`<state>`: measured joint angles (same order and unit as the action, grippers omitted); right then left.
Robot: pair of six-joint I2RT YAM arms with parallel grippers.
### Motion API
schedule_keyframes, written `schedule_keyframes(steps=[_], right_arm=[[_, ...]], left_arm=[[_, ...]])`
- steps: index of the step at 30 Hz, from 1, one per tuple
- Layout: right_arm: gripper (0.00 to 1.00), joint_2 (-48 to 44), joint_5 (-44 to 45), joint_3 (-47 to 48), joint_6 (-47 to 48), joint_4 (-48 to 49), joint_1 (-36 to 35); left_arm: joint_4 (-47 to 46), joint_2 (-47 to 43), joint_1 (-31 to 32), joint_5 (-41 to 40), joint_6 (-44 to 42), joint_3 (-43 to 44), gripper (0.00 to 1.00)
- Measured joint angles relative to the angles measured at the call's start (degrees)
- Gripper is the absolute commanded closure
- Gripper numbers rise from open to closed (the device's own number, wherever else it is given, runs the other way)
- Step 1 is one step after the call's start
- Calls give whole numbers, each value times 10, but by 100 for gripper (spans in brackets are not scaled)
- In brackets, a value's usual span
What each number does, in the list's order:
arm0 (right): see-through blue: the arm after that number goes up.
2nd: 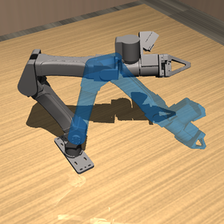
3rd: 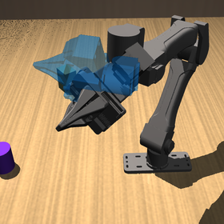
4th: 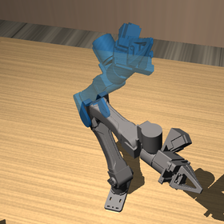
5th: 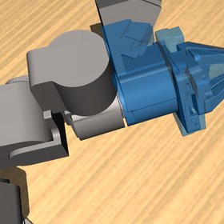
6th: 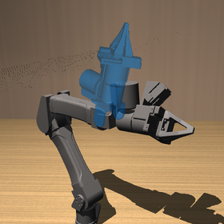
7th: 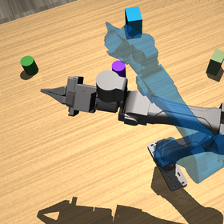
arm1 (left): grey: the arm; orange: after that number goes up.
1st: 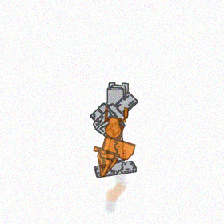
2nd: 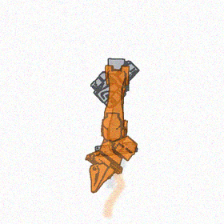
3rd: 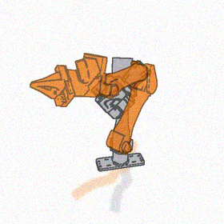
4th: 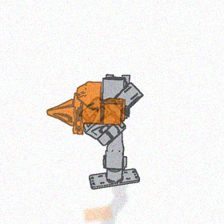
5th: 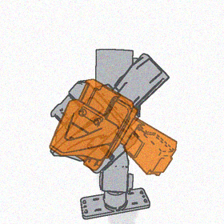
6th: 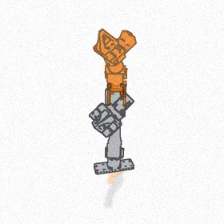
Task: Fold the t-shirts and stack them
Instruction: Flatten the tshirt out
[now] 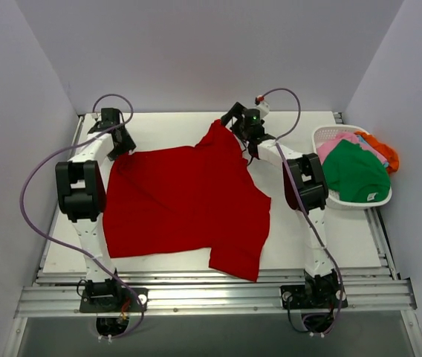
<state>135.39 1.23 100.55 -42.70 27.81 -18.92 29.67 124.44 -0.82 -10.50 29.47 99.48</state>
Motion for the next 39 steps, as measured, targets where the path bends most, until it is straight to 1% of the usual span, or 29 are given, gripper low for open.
schedule_keyframes(steps=[4, 9, 12, 14, 16, 18, 20, 23, 26, 28, 31, 34, 39], right_arm=[[10, -43, -4, -26, -1, 18, -16], [9, -133, 2, -146, 4, 36, -26], [9, -181, 14, -226, 4, 48, -20], [9, -205, 20, -275, 2, 59, -16], [9, -224, 24, -319, -1, 67, -13], [9, -238, 27, -359, -6, 75, -9], [9, -252, 30, -397, -7, 81, -8], [9, -281, 35, -450, -9, 84, -8], [9, -317, 39, -491, -10, 89, -7], [9, -341, 42, -512, -9, 96, -7], [9, -371, 47, -533, -9, 103, -6], [9, -385, 49, -541, -7, 109, -6], [9, -388, 49, -552, -7, 114, -6]], left_arm=[[-5, -32, 0, -2, 3, -2, 6], [-9, -76, 8, -12, -2, -2, 6], [-36, -98, 34, 21, -20, 4, 6], [-41, -88, 69, 57, -43, 46, 6], [-31, -40, 120, 72, -73, 140, 6], [-41, 24, 173, 74, -110, 237, 6], [-31, 82, 243, 71, -140, 311, 6], [-5, 172, 318, 65, -172, 404, 6], [19, 243, 357, 65, -195, 449, 6], [33, 271, 359, 62, -200, 457, 5], [48, 293, 345, 42, -207, 457, 5], [50, 298, 328, 15, -210, 457, 5], [27, 298, 313, -30, -215, 456, 6]])
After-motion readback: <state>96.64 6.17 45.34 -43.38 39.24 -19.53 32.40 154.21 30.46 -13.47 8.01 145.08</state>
